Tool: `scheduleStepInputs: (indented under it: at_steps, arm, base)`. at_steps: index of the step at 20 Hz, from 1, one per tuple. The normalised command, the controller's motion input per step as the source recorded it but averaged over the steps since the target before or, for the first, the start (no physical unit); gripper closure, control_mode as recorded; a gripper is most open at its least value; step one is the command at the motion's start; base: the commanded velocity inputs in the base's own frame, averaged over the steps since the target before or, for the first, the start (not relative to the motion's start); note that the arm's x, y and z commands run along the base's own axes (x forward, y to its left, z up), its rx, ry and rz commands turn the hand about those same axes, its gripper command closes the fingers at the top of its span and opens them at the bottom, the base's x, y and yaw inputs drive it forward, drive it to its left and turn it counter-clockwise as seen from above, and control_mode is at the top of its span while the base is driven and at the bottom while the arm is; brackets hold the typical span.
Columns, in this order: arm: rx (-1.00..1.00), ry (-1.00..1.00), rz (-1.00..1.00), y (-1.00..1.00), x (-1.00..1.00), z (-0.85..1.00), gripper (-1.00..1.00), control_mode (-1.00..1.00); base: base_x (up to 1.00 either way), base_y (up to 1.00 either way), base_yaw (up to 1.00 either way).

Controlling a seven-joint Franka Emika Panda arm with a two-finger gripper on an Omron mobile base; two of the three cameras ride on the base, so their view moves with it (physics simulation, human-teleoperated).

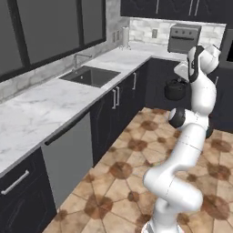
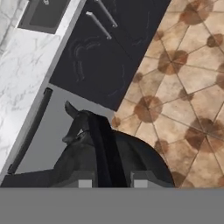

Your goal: The kettle is done boiling. Turn off the stove, then wait for 300 timesteps before moving the kettle to the dining table.

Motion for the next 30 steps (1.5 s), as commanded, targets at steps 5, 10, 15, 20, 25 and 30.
scheduleStepInputs:
  at_steps: [5,10,15,20,25,30]
  arm:
    - [0.0,0.0,0.0,0.0,0.0,0.0,1.0,1.0]
    - [0.0,0.0,0.0,0.0,0.0,0.0,1.0,1.0]
    - [0.0,0.0,0.0,0.0,0.0,0.0,1.0,1.0]
    - [0.0,0.0,0.0,0.0,0.0,0.0,1.0,1.0]
    - [0.0,0.0,0.0,0.0,0.0,0.0,1.0,1.0]
    - [0.0,0.0,0.0,0.0,0.0,0.0,1.0,1.0]
  base:
    - [0.27,-0.32,-0.3]
    - [0.28,-0.33,-0.29]
    - [0.29,-0.32,-0.29]
    - [0.28,-0.32,-0.28]
    - [0.26,-0.34,-0.29]
    - [0.28,-0.3,-0.28]
